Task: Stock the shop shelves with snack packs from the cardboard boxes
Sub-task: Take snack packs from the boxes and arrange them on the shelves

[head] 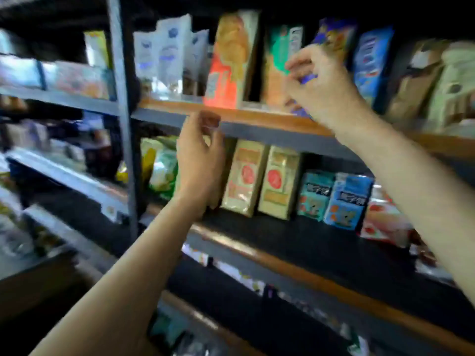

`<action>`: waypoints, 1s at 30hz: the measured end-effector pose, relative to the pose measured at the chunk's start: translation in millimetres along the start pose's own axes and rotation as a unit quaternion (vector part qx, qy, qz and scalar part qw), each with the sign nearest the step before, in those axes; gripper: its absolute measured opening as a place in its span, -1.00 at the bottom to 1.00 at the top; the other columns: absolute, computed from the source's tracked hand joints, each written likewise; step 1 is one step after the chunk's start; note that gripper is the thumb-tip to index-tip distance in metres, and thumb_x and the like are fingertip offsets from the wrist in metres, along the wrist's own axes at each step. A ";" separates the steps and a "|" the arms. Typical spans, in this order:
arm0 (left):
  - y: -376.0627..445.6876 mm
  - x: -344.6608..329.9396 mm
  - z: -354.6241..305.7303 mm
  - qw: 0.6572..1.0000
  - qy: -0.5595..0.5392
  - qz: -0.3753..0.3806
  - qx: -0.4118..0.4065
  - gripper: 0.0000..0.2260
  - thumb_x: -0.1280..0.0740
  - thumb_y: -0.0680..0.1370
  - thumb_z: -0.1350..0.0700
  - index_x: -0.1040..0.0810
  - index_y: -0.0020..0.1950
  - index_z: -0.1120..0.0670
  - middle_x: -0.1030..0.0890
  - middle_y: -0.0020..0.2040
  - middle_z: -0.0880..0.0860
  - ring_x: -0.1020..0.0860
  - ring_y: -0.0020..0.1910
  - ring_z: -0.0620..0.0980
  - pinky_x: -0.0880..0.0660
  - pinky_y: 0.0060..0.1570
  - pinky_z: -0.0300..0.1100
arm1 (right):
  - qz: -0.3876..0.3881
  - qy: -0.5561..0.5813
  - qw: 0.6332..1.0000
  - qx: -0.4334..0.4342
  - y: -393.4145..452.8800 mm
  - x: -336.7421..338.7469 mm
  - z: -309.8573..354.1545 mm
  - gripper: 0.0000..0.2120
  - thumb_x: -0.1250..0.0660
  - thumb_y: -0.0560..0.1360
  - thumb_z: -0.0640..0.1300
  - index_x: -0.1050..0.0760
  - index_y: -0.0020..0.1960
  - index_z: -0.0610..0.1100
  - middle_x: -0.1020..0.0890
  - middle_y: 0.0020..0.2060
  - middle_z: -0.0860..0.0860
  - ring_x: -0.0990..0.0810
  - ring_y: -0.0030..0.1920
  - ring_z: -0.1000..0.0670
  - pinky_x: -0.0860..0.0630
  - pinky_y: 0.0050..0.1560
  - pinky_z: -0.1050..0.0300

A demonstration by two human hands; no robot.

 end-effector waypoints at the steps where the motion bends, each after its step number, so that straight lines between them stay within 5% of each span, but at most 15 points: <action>1: -17.1 37.9 36.2 0.998 0.050 -0.001 0.040 -0.79 -0.15 0.42 0.19 -0.51 -0.02 0.11 -0.57 -0.08 0.09 -0.52 -0.10 0.00 -0.41 -0.05 -0.16 | 0.075 0.008 0.997 0.005 -14.5 -49.6 8.9 -0.73 -0.29 0.29 -0.06 -0.43 -0.01 0.01 -0.51 -0.25 0.12 -0.50 -0.28 0.13 -0.49 -0.06 -0.04; 5: -101.1 210.3 160.9 0.946 0.251 0.036 0.202 -0.80 -0.21 0.50 0.20 -0.52 0.07 0.23 -0.56 0.00 0.22 -0.53 -0.01 0.19 -0.40 -0.03 -0.05 | 0.360 0.009 0.932 -0.037 -106.6 -242.5 36.9 -0.57 -0.37 0.48 -0.15 -0.32 0.29 -0.16 -0.46 0.02 -0.03 -0.49 -0.14 0.07 -0.42 -0.01 0.10; 7: -148.1 295.2 202.3 0.905 0.306 0.028 0.293 -0.80 -0.23 0.52 0.25 -0.51 0.12 0.24 -0.55 0.05 0.25 -0.51 0.05 0.22 -0.39 0.03 -0.03 | 0.456 0.018 0.886 -0.078 -157.5 -322.1 46.5 -0.56 -0.33 0.52 -0.11 -0.29 0.35 -0.14 -0.47 0.13 -0.06 -0.50 0.00 0.02 -0.40 -0.01 0.18; 11: -224.5 438.4 258.7 0.799 0.387 0.024 0.459 -0.76 -0.22 0.53 0.23 -0.49 0.18 0.20 -0.54 0.12 0.23 -0.50 0.09 0.21 -0.41 0.03 -0.02 | 0.588 0.016 0.797 -0.136 -248.8 -457.9 66.5 -0.56 -0.30 0.54 -0.05 -0.27 0.36 -0.12 -0.46 0.21 -0.07 -0.51 -0.03 -0.01 -0.46 -0.04 0.11; 19: -297.7 551.1 315.1 0.705 0.372 0.015 0.604 -0.79 -0.28 0.52 0.22 -0.50 0.14 0.22 -0.59 0.05 0.18 -0.54 0.07 0.17 -0.34 -0.09 -0.17 | 0.732 0.040 0.665 -0.143 -395.0 -610.4 111.1 -0.53 -0.28 0.55 -0.11 -0.26 0.40 -0.18 -0.45 0.25 -0.13 -0.44 0.25 -0.11 -0.39 0.10 0.11; 22: -314.0 586.5 329.8 0.670 0.389 0.000 0.632 -0.81 -0.29 0.51 0.22 -0.53 0.11 0.21 -0.61 0.06 0.19 -0.55 0.08 0.17 -0.41 0.00 -0.11 | 0.749 0.064 0.645 -0.137 -430.9 -668.8 124.2 -0.56 -0.32 0.52 -0.08 -0.31 0.36 -0.13 -0.42 0.29 -0.13 -0.40 0.29 -0.14 -0.38 0.20 0.05; 25: -320.3 625.8 354.1 0.632 0.402 -0.012 0.662 -0.79 -0.30 0.52 0.18 -0.52 0.13 0.21 -0.60 0.09 0.19 -0.54 0.11 0.17 -0.42 0.05 -0.09 | 0.760 0.081 0.625 -0.162 -462.2 -732.9 131.8 -0.84 -0.40 0.45 -0.05 -0.44 -0.04 0.05 -0.53 0.14 -0.19 -0.49 0.18 -0.17 -0.45 0.18 -0.04; 30: -331.3 660.8 403.1 0.585 0.386 -0.015 0.713 -0.79 -0.25 0.53 0.20 -0.50 0.15 0.16 -0.57 0.13 0.14 -0.50 0.14 0.10 -0.34 -0.02 -0.19 | 0.750 0.089 0.586 -0.293 -513.5 -823.4 136.3 -0.74 -0.42 0.44 0.00 -0.54 -0.19 -0.21 -0.62 -0.30 -0.11 -0.55 -0.32 0.12 -0.44 -0.24 0.26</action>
Point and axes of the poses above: each hand's wrist, its own y-axis towards the middle knuckle, its own x-axis out of the back of the hand, z = x × y, the point moved 4 cm from there along y, towards the middle knuckle
